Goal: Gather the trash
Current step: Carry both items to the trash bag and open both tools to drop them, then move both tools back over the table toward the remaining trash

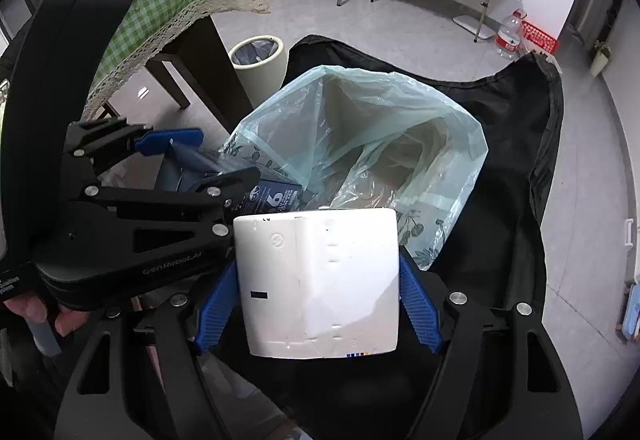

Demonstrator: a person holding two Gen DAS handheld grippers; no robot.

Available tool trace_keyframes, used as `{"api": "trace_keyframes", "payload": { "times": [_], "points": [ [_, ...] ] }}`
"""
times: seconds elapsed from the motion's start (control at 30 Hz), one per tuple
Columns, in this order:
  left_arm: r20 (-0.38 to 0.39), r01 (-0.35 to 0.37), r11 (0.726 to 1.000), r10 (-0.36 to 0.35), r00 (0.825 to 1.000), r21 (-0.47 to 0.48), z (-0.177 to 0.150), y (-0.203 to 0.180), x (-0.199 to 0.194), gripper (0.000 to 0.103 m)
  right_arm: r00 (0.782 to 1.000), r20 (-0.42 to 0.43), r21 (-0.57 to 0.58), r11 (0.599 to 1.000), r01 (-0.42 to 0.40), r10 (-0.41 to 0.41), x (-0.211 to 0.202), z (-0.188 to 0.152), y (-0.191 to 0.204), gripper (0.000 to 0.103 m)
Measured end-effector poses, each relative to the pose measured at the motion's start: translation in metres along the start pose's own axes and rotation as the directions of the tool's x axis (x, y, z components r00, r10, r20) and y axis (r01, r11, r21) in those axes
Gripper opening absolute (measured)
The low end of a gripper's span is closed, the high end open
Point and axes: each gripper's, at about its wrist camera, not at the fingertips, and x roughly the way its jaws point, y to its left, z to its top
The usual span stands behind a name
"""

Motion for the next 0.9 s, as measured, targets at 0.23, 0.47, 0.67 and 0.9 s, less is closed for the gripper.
{"api": "trace_keyframes", "payload": {
  "times": [0.23, 0.47, 0.67, 0.9],
  "points": [
    [-0.011, 0.030, 0.999, -0.030, 0.999, -0.015, 0.000, 0.012, -0.004, 0.071, 0.999, -0.039, -0.088, 0.996, 0.013, -0.017, -0.005, 0.004, 0.006, 0.085],
    [0.031, 0.035, 0.999, -0.034, 0.999, -0.030, 0.007, 0.022, -0.029, 0.071, 0.998, 0.010, -0.097, 0.993, 0.069, -0.068, -0.028, 0.008, -0.002, 0.085],
    [0.101, 0.025, 0.999, -0.022, 0.995, -0.033, 0.015, 0.027, -0.064, 0.071, 0.994, 0.038, -0.078, 0.991, 0.105, -0.102, -0.042, 0.010, -0.011, 0.085],
    [0.154, -0.005, 0.999, 0.011, 0.988, -0.036, 0.013, 0.038, -0.100, 0.071, 0.988, 0.089, -0.080, 0.988, 0.134, -0.126, -0.065, 0.017, -0.010, 0.085]
  ]
}}
